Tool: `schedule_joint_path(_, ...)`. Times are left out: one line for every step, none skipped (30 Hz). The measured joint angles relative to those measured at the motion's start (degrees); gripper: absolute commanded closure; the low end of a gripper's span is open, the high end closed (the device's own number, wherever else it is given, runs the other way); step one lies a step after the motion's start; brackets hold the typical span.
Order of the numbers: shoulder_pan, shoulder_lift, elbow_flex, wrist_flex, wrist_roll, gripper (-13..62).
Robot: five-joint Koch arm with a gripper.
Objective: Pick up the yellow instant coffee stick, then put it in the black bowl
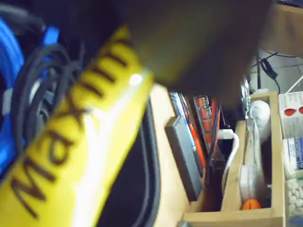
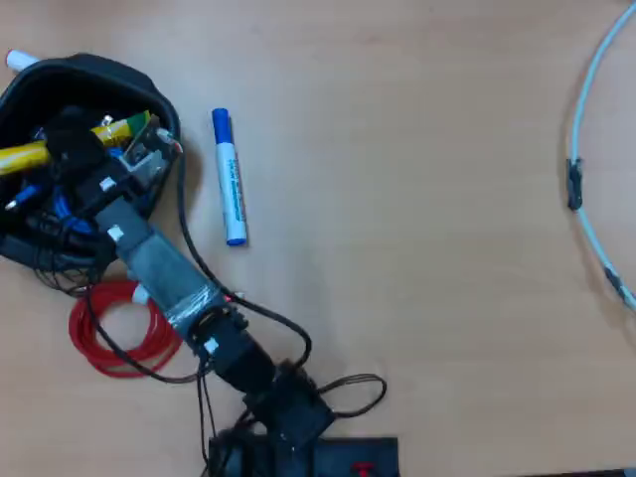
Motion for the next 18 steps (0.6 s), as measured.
schedule_joint_path(-0.2, -1.5, 0.0, -1.1, 0.0, 55.8)
schedule_joint_path(-0.4, -3.0, 0.0, -2.2, 0.0, 55.8)
schedule_joint_path(-0.6, -4.5, 0.1, -3.2, -0.1, 55.8)
schedule_joint_path(-0.7, -5.8, 0.1, -4.1, 0.0, 55.8)
schedule_joint_path(-0.8, -6.9, 0.1, -5.2, 0.0, 55.8)
schedule_joint_path(-0.8, -8.0, 0.1, -6.4, 0.0, 55.6)
schedule_joint_path(-0.9, -8.9, 0.0, -7.6, -0.1, 55.4)
schedule_joint_path(-0.9, -9.9, 0.0, -8.7, -0.1, 54.8)
schedule_joint_path(-0.9, -10.8, 0.0, -9.6, -0.1, 53.6)
schedule_joint_path(-0.9, -11.6, 0.1, -9.8, -0.1, 51.8)
schedule_joint_path(-0.9, -12.0, 0.1, -9.9, 0.0, 49.4)
schedule_joint_path(-0.8, -12.5, 0.1, -9.9, -0.1, 46.4)
schedule_joint_path(-0.8, -12.7, 0.2, -9.9, -0.1, 42.9)
schedule_joint_path(-0.7, -12.7, 1.3, -10.1, -0.1, 39.1)
schedule_joint_path(-0.7, -12.7, 2.6, -10.5, 0.0, 35.4)
schedule_joint_path(-0.7, -12.7, 3.3, -11.1, 0.0, 32.0)
schedule_joint_path(-0.7, -12.7, 3.4, -11.6, -0.1, 29.3)
schedule_joint_path(-0.7, -12.7, 3.4, -11.8, -0.1, 27.0)
